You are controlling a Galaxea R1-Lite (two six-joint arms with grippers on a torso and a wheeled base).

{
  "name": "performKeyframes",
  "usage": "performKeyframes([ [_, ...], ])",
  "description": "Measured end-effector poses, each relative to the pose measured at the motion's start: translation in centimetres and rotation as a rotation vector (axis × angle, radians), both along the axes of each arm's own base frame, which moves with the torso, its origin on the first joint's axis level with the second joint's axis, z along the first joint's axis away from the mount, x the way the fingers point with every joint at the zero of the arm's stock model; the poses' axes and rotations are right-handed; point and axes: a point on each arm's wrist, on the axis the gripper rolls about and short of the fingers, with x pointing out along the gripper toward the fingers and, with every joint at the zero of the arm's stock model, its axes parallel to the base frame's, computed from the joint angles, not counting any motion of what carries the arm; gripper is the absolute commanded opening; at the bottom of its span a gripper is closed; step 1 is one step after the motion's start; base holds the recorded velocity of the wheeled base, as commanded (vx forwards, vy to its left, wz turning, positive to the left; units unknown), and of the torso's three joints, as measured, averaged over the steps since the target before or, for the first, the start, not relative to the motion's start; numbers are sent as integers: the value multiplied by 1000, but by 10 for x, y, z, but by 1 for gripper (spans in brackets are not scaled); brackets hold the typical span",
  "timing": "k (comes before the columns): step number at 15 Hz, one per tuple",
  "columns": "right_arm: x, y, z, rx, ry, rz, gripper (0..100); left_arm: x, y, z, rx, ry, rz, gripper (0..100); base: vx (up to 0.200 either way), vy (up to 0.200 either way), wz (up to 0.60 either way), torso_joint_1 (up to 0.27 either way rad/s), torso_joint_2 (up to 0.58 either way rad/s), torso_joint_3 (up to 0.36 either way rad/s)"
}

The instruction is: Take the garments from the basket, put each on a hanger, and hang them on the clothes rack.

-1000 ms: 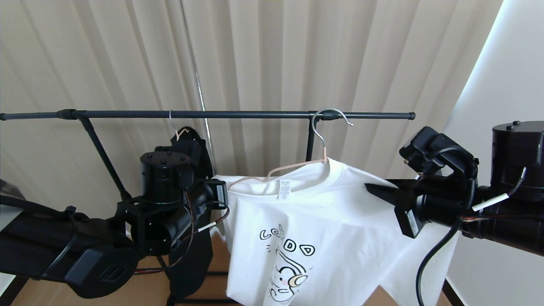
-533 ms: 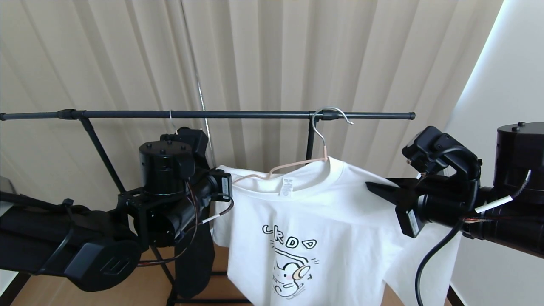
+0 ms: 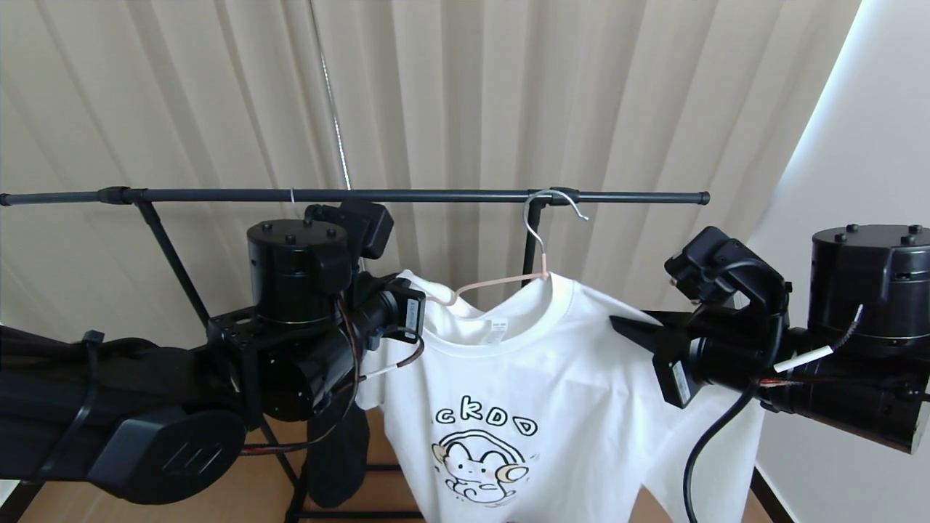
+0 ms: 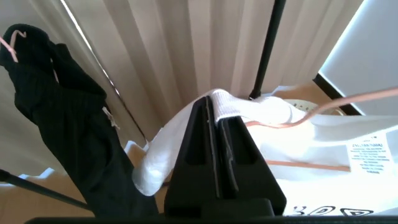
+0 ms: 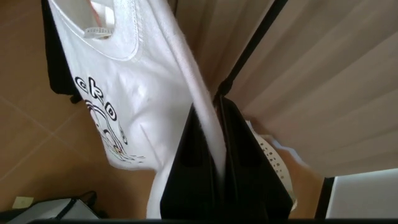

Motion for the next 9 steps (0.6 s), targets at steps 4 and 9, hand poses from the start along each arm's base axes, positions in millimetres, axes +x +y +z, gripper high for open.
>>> performKeyframes([
  [4,5,6,-5,13,-15,-31,0,-8,-7,7,33,6,-36,0,0,0,0,0,0,0],
  [9,14,22,-17,37,-27,-56,0,-11,-17,19,33,1,-64,0,0,0,0,0,0,0],
])
